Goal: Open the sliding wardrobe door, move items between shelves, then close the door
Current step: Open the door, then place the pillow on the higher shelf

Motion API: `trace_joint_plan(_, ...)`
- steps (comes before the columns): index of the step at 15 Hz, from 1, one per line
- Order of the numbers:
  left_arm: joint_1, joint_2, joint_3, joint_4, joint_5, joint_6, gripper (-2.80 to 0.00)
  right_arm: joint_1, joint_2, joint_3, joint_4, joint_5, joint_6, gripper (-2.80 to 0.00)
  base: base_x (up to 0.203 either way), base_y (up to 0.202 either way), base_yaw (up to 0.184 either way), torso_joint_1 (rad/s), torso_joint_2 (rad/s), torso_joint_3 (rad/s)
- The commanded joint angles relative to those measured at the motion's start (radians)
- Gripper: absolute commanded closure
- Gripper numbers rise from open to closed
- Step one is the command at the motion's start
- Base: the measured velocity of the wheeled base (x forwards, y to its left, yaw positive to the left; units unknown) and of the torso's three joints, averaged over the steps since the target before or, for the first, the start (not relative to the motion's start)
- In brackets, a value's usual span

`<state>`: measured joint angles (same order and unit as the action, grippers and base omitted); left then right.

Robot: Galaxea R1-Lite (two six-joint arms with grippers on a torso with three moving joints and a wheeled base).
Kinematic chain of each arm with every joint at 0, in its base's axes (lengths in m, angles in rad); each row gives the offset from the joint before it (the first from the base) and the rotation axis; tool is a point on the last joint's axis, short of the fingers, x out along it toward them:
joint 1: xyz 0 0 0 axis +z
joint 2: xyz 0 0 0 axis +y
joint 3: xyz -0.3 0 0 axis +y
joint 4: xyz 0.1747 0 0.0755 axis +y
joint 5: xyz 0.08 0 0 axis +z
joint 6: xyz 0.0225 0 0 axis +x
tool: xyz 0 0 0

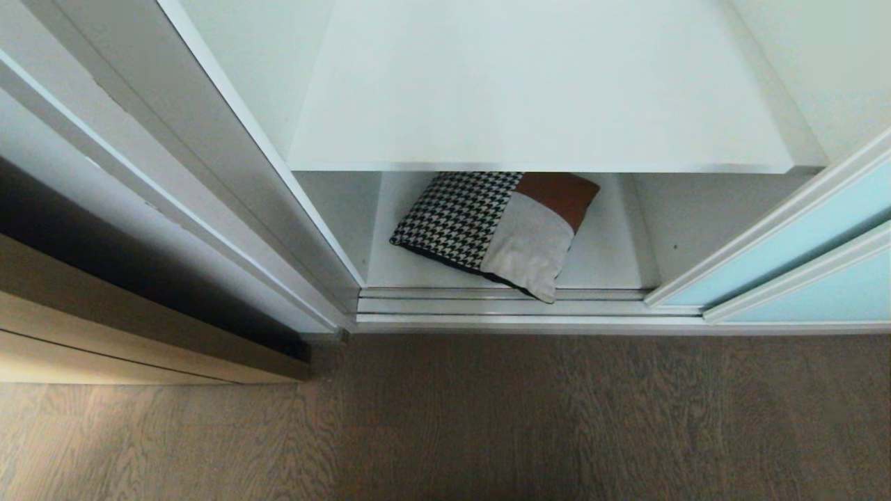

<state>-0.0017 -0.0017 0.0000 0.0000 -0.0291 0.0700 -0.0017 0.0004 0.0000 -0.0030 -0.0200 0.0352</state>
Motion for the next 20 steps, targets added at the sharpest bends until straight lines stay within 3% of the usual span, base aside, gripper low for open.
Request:
trace_joint_plan(1,0.000,0.002,0.002,0.000,0.000,0.001,0.00,0.000,0.000,0.000,0.000,0.000,0.000,0.00,0.000,0.000,0.000,0.000,0.00,0.000)
trace_joint_plan(20,0.000,0.002,0.002,0.000,0.000,0.001,0.00,0.000,0.001,0.000,0.000,0.000,0.003,0.00,0.000,0.000,0.000,0.000,0.00,0.000)
